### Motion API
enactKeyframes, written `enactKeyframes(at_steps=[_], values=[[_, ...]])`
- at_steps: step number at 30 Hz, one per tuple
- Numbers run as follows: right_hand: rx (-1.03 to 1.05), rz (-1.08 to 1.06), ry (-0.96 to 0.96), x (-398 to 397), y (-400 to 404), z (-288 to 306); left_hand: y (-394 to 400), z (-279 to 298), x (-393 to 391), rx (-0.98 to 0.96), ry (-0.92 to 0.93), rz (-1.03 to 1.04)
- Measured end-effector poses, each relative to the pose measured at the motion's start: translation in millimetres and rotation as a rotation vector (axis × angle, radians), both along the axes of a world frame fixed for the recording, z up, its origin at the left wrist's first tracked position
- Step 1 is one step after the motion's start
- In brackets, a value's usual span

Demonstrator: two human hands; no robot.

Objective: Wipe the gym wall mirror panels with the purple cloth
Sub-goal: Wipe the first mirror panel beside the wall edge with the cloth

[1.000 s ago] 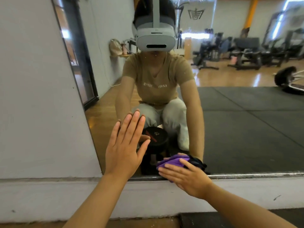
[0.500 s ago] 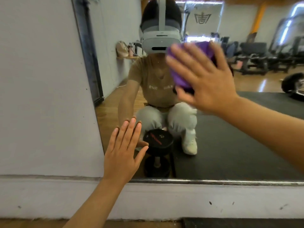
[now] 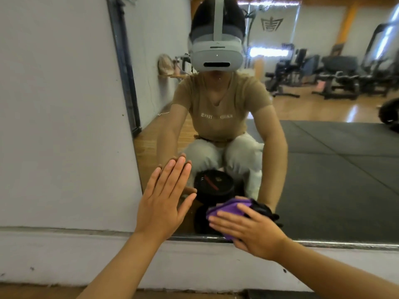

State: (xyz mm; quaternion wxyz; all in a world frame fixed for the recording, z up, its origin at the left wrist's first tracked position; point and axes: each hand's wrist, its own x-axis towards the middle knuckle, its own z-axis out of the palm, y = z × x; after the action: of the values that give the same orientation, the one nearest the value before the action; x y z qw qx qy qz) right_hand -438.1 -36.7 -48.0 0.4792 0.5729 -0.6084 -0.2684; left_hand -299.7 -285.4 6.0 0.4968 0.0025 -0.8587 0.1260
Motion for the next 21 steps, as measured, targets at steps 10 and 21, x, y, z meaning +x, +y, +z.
enactKeyframes(at_steps=[10,21], values=[[-0.223,0.149,-0.015,-1.1,-26.8,135.0,-32.1,26.1,17.1,-0.177,-0.066,0.056],[-0.851,0.032,-0.129,24.2,-74.3,226.2,-56.9,36.8,27.6,-0.154,-0.076,0.074]])
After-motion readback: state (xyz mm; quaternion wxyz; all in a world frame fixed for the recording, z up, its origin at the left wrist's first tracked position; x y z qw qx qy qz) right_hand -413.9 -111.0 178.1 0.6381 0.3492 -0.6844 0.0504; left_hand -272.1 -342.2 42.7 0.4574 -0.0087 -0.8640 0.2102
